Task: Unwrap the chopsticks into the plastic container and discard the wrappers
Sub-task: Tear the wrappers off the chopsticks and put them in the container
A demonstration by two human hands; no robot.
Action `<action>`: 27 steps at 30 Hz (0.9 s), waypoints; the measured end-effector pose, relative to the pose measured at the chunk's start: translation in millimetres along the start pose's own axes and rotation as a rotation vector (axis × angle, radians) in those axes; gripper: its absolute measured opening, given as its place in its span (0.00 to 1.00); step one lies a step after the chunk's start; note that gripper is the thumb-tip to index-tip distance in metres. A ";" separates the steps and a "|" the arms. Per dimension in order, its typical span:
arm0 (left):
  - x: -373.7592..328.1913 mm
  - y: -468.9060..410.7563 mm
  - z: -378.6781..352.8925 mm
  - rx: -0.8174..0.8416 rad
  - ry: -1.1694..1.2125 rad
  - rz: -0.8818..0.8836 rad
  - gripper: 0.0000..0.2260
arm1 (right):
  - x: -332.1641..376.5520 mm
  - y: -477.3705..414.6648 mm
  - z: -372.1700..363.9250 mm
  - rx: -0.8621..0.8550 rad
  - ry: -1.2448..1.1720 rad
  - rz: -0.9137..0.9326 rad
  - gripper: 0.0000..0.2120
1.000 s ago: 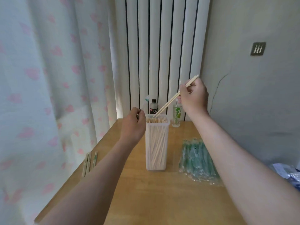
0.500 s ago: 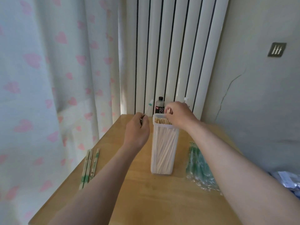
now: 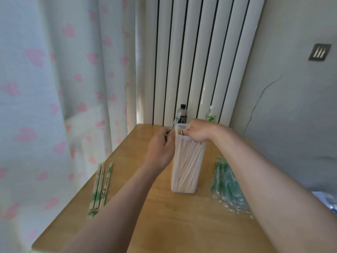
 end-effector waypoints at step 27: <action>-42.8 -0.9 -204.3 0.337 -0.127 0.216 0.03 | -323.3 141.2 -108.1 -0.753 -0.591 -0.544 0.15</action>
Point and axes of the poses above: each hand's wrist, its own y-axis away from the middle knuckle, its own z-axis out of the back of the hand, x = y × z, the point moved 5 cm from there along -y, towards the middle knuckle, and after that the axes turned 13 degrees about -y, right-handed, at the moved point
